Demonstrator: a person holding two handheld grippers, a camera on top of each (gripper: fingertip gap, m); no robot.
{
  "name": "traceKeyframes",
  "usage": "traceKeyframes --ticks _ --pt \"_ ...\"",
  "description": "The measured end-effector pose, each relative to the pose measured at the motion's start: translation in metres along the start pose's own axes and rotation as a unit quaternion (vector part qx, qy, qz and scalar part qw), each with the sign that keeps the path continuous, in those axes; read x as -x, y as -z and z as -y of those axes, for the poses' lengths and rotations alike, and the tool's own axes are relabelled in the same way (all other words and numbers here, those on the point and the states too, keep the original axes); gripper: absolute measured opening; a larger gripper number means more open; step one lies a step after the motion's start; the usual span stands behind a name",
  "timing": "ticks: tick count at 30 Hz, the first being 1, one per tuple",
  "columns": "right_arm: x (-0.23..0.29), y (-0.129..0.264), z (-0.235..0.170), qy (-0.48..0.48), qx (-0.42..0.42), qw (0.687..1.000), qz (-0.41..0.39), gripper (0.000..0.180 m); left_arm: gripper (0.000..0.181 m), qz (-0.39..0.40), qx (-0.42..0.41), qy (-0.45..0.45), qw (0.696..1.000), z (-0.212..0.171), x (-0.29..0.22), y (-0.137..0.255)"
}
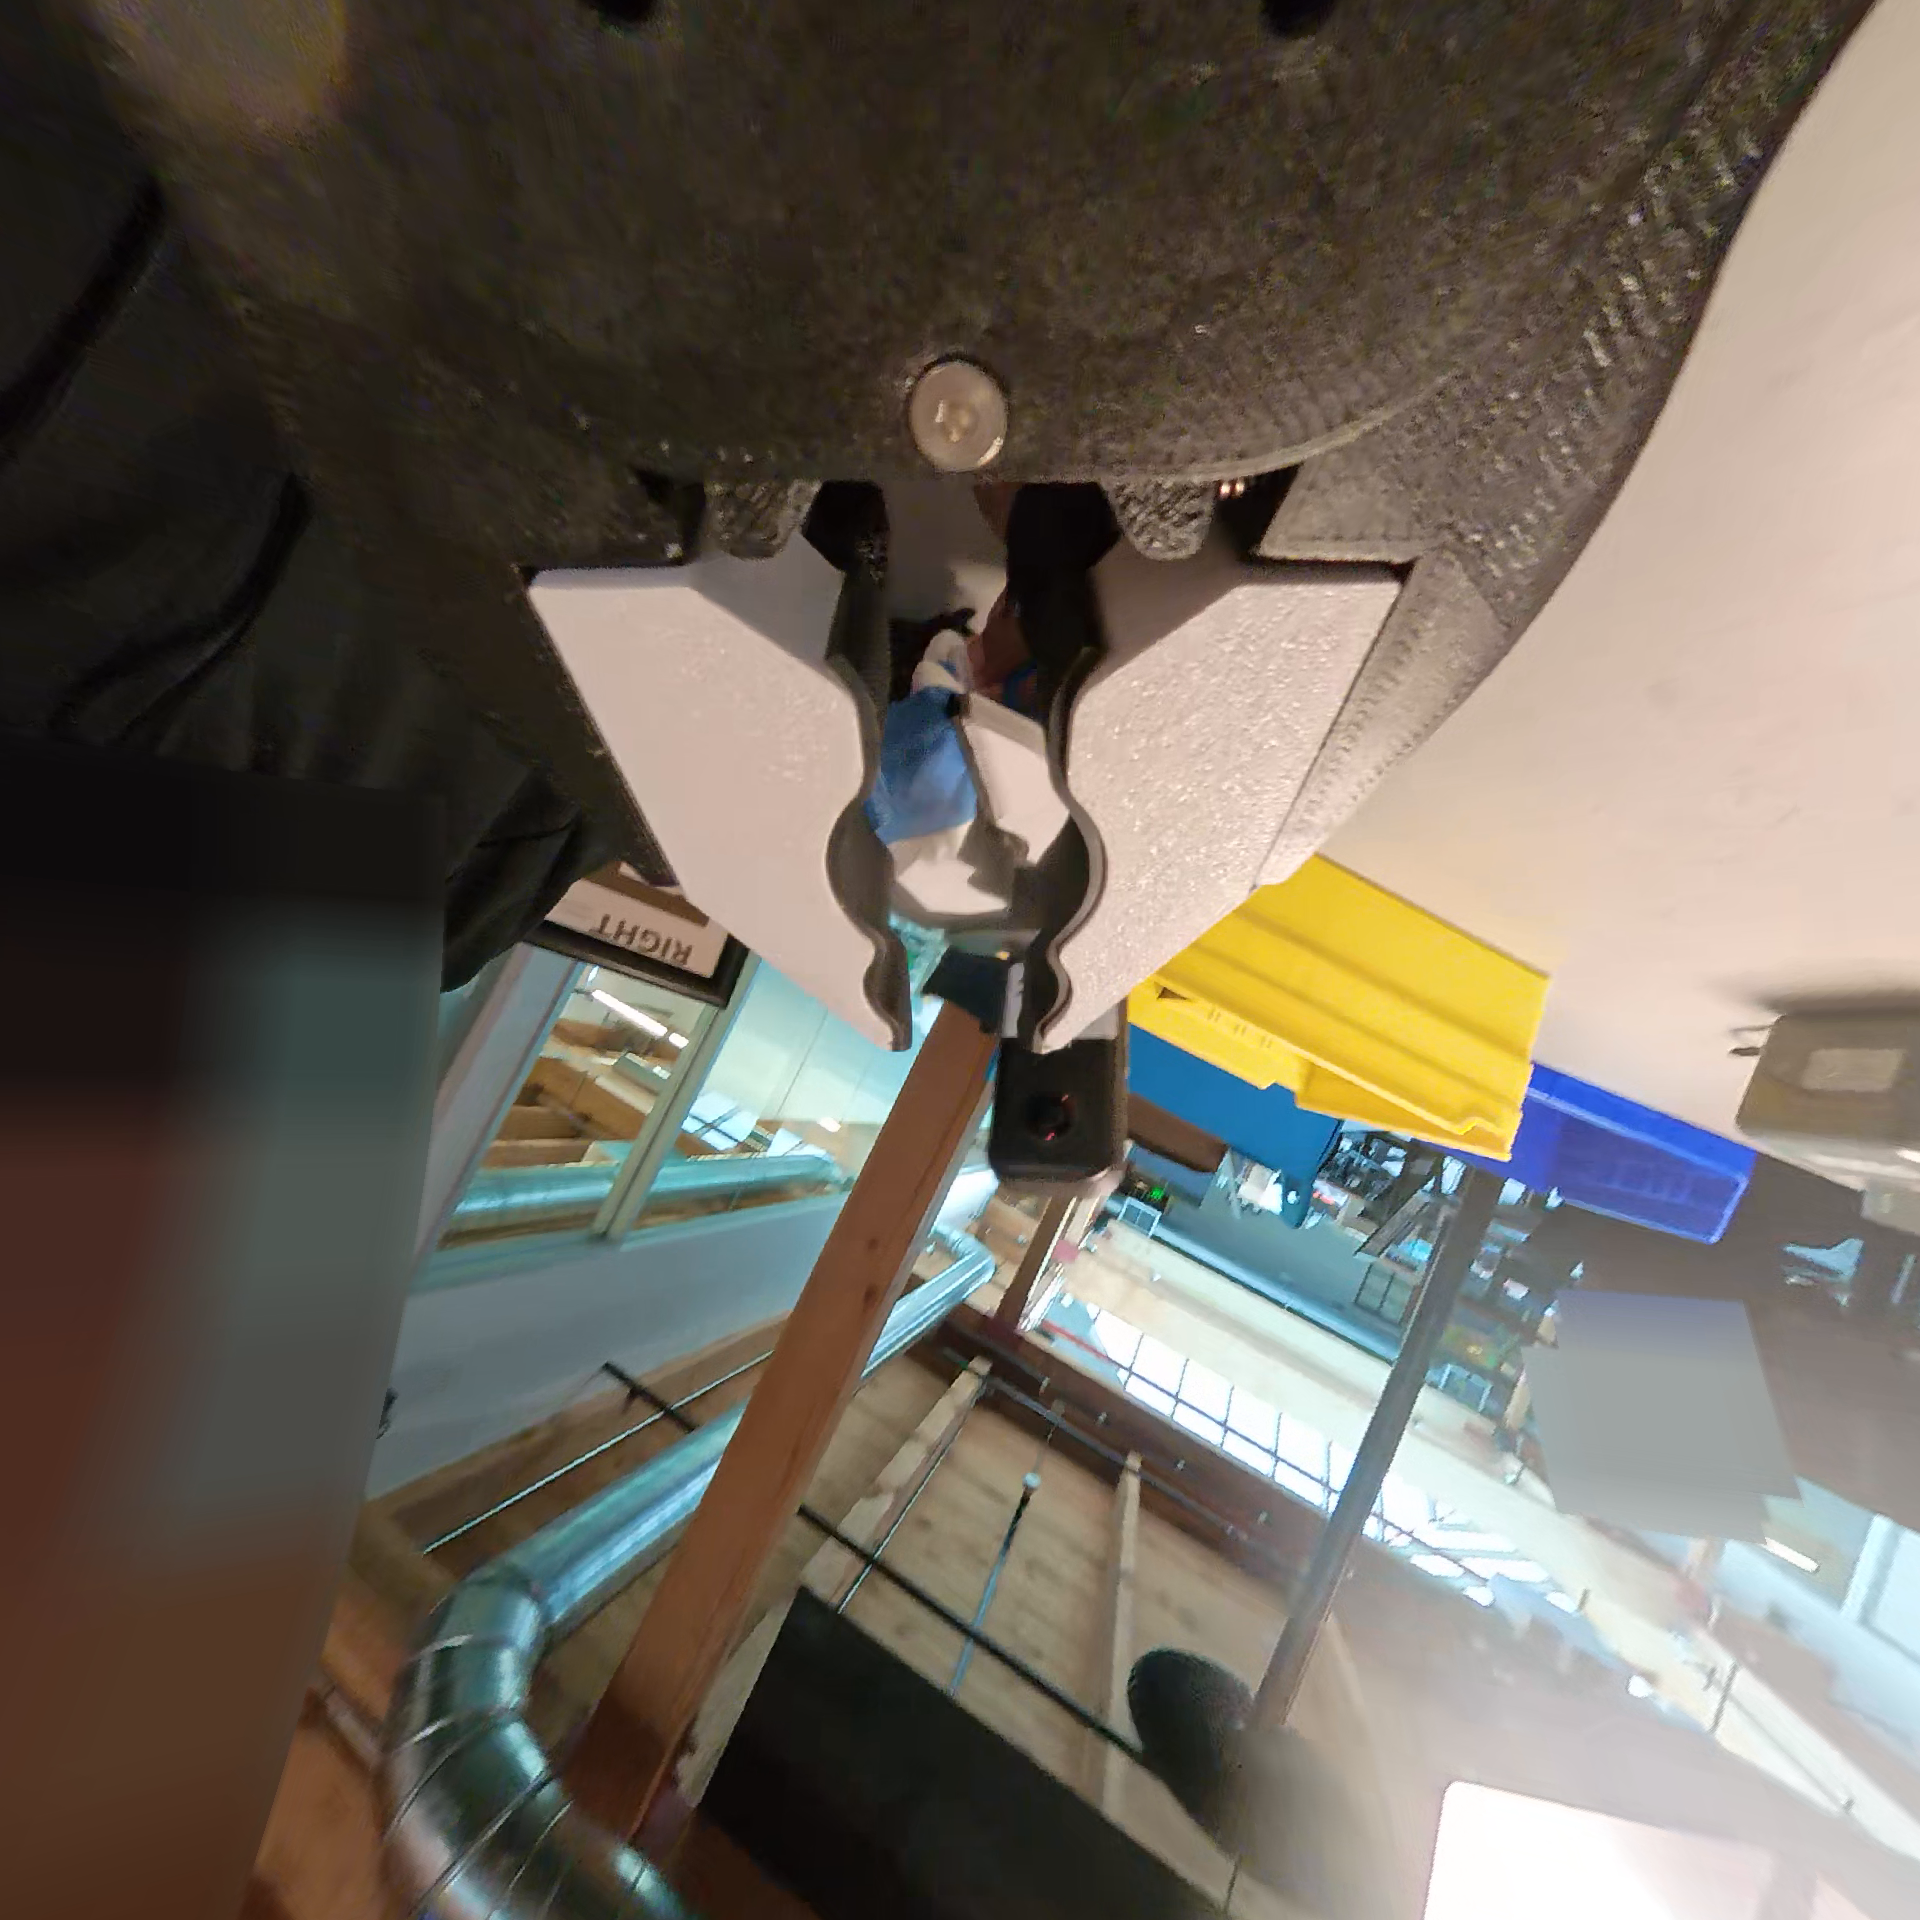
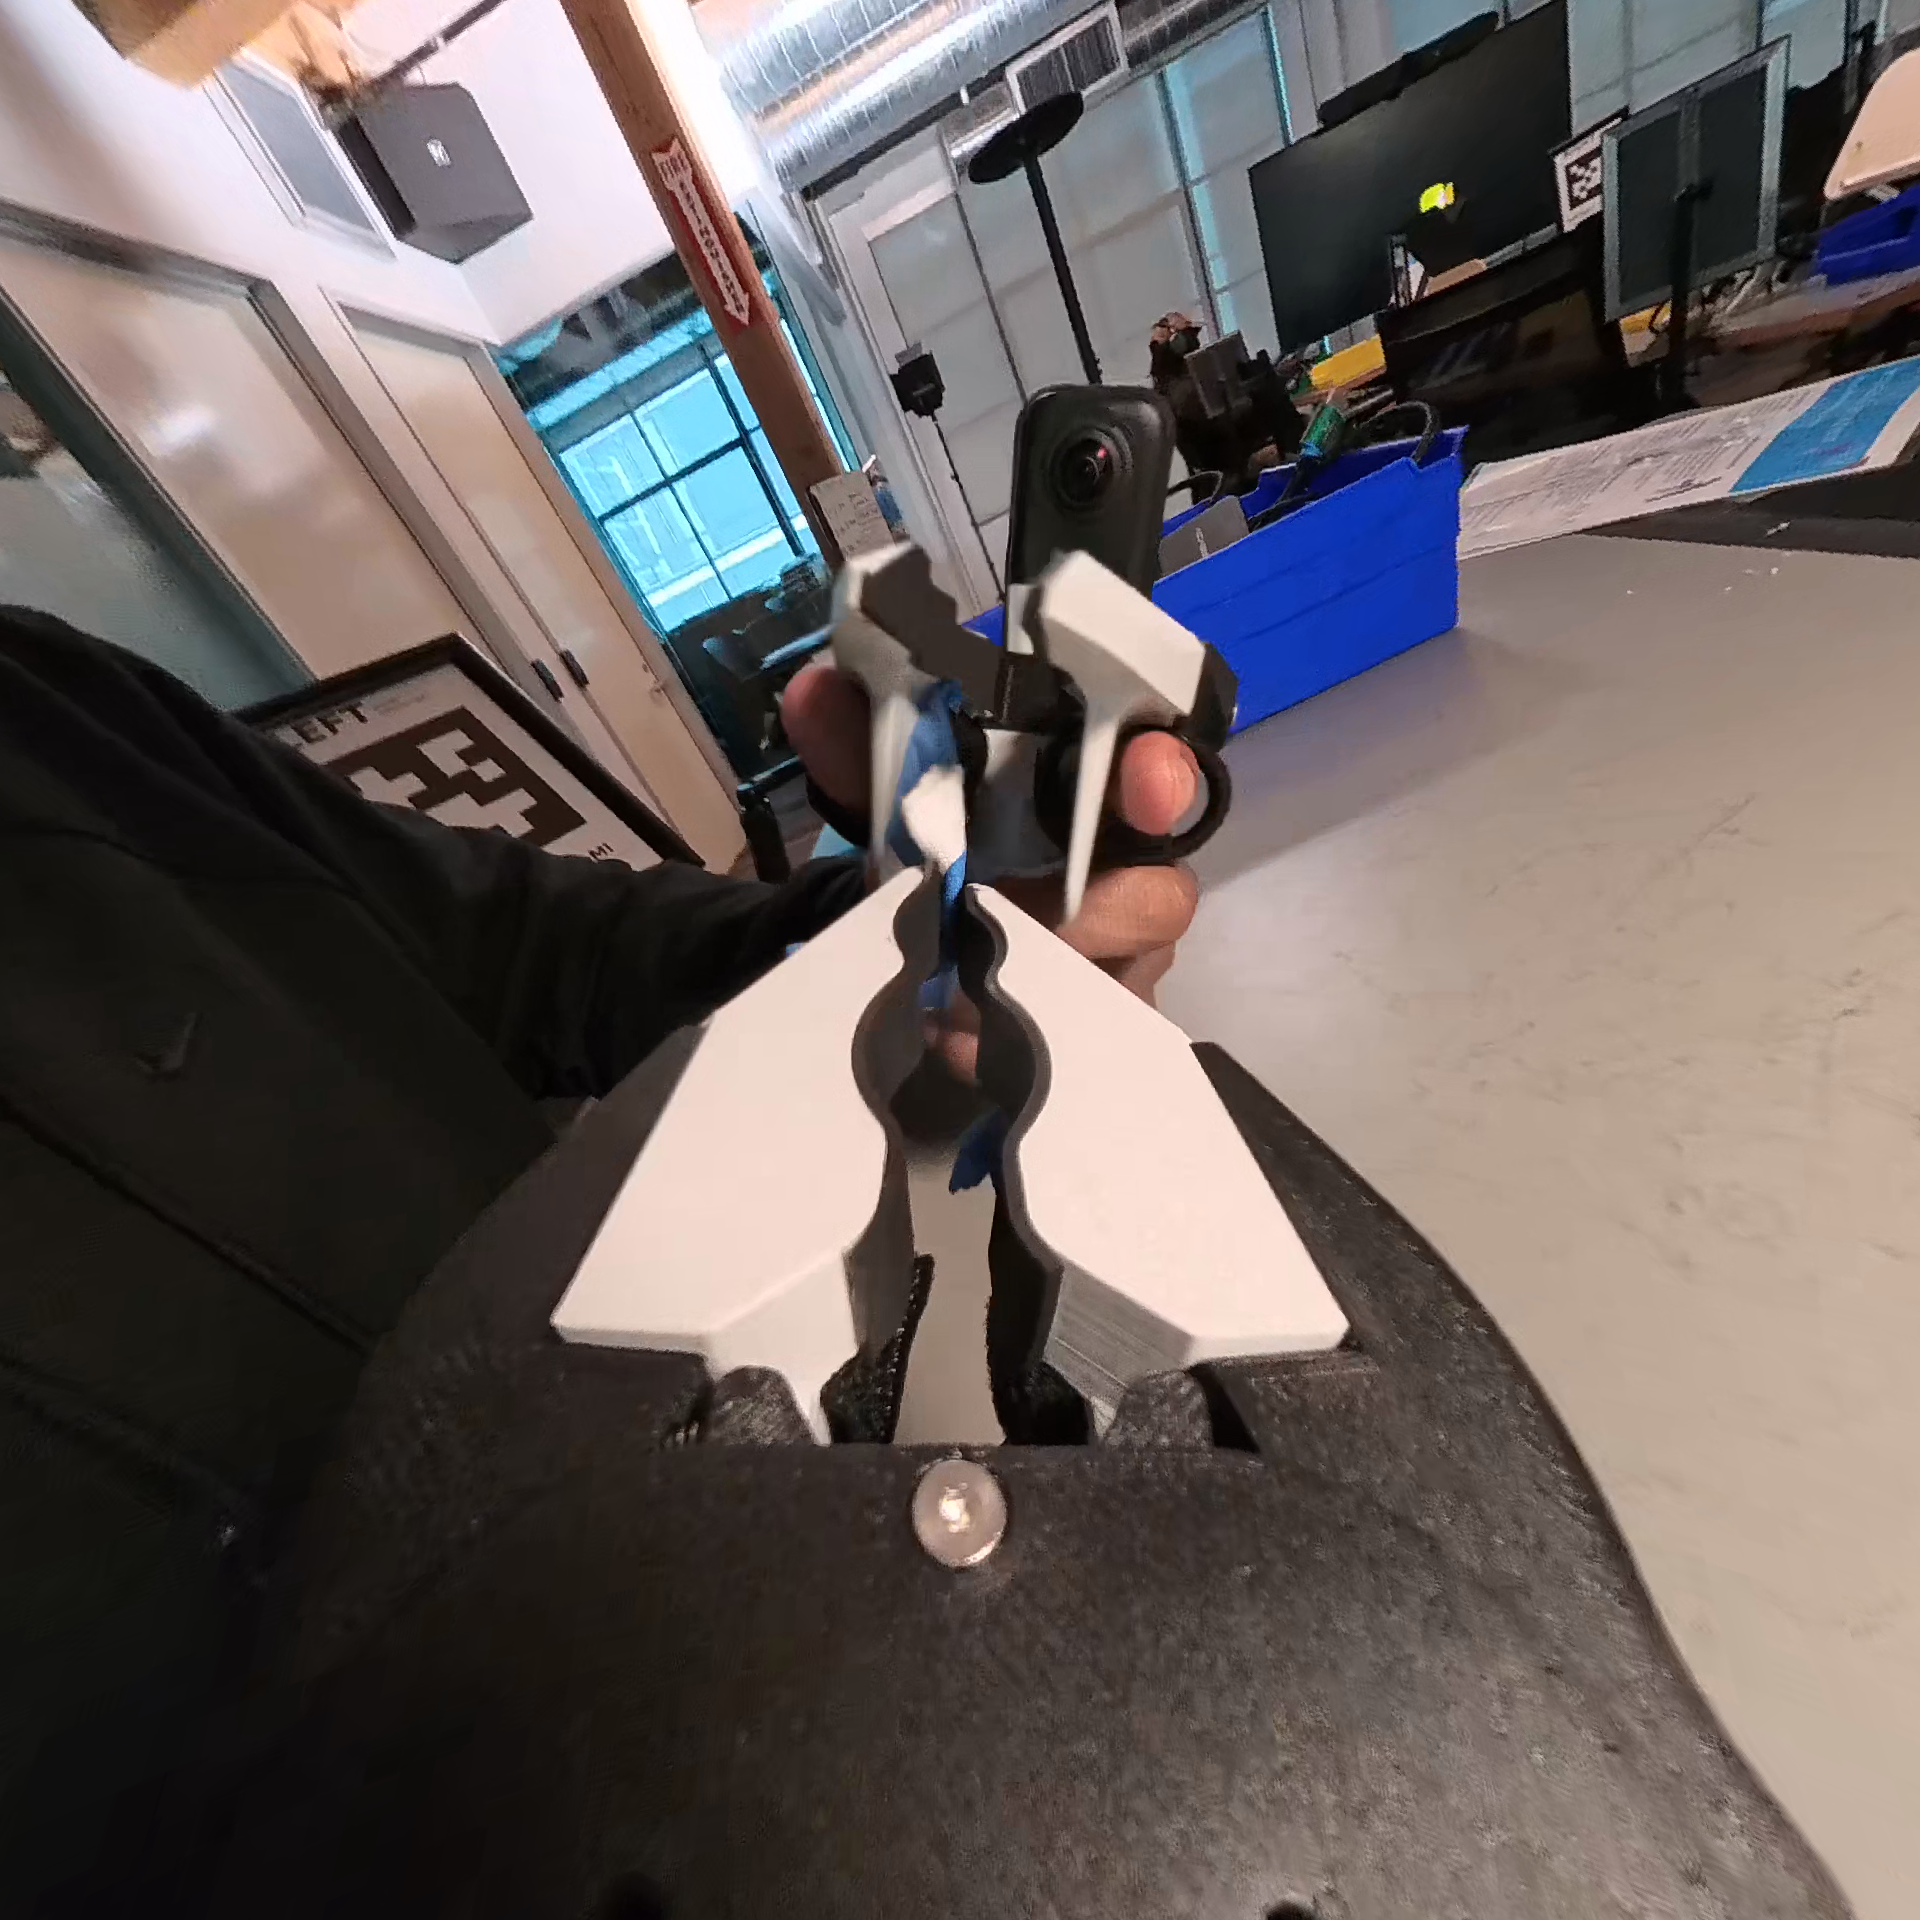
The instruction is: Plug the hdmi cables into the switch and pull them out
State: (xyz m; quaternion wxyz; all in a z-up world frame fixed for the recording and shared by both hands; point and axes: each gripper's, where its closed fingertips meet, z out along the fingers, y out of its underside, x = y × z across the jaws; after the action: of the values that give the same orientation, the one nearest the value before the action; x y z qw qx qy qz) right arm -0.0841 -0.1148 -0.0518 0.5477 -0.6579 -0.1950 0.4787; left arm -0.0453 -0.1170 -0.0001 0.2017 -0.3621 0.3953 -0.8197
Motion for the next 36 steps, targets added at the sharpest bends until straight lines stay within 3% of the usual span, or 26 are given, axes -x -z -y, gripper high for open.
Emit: traceKeyframes --ticks 1,3,5,8,11,15,17,19,23,24,28,32,36 --pt "-0.003 -0.001 -0.003 -0.01 0.004 1.0 -0.009 0.003 0.021 -0.008 -0.012 0.0 1.0 0.004 -0.003 0.001" --pt "-0.019 0.003 -0.015 -0.023 0.026 0.998 -0.05 0.002 0.036 -0.063 -0.081 0.017 0.995 0.03 -0.022 0.01" --pt "-0.023 0.01 -0.021 -0.027 0.037 0.997 -0.069 0.002 0.036 -0.047 -0.133 0.029 0.99 0.057 -0.017 0.026" --pt "-0.026 0.02 -0.029 0.023 0.086 0.988 -0.13 0.002 0.043 0.038 -0.092 0.001 0.995 0.051 0.003 0.035" --pt "-0.013 0.042 -0.026 0.052 0.1 0.976 -0.186 0.003 0.045 0.057 -0.07 0.013 0.996 0.042 0.008 0.036" --pt "0.015 0.121 0.002 0.094 0.081 0.942 -0.312 0.004 0.048 0.066 -0.034 0.001 0.997 0.034 0.005 0.032" --pt "0.033 0.192 0.022 0.105 0.061 0.903 -0.413 0.004 0.049 0.067 -0.015 -0.007 0.998 0.031 0.003 0.028" --pt "0.061 0.279 0.041 0.111 0.037 0.84 -0.53 0.004 0.05 0.072 0.004 -0.015 0.997 0.025 0.002 0.024" --pt "0.123 0.458 0.038 0.086 0.022 0.655 -0.751 0.004 0.053 0.069 0.03 -0.032 0.997 0.017 -0.005 0.016" --pt "0.131 0.49 0.025 0.06 0.018 0.626 -0.778 0.004 0.053 0.068 0.035 -0.036 0.996 0.015 -0.007 0.014" --pt "0.115 0.583 -0.049 -0.081 -0.027 0.579 -0.811 0.003 0.054 0.069 0.052 -0.042 0.995 0.006 -0.006 0.009" --pt "0.083 0.644 -0.129 -0.201 -0.071 0.551 -0.807 0.004 0.053 0.073 0.063 -0.034 0.995 -0.004 -0.001 0.006" --pt "0.065 0.691 -0.178 -0.227 -0.028 0.494 -0.839 0.012 0.054 0.09 0.082 -0.033 0.992 -0.016 0.009 0.007"
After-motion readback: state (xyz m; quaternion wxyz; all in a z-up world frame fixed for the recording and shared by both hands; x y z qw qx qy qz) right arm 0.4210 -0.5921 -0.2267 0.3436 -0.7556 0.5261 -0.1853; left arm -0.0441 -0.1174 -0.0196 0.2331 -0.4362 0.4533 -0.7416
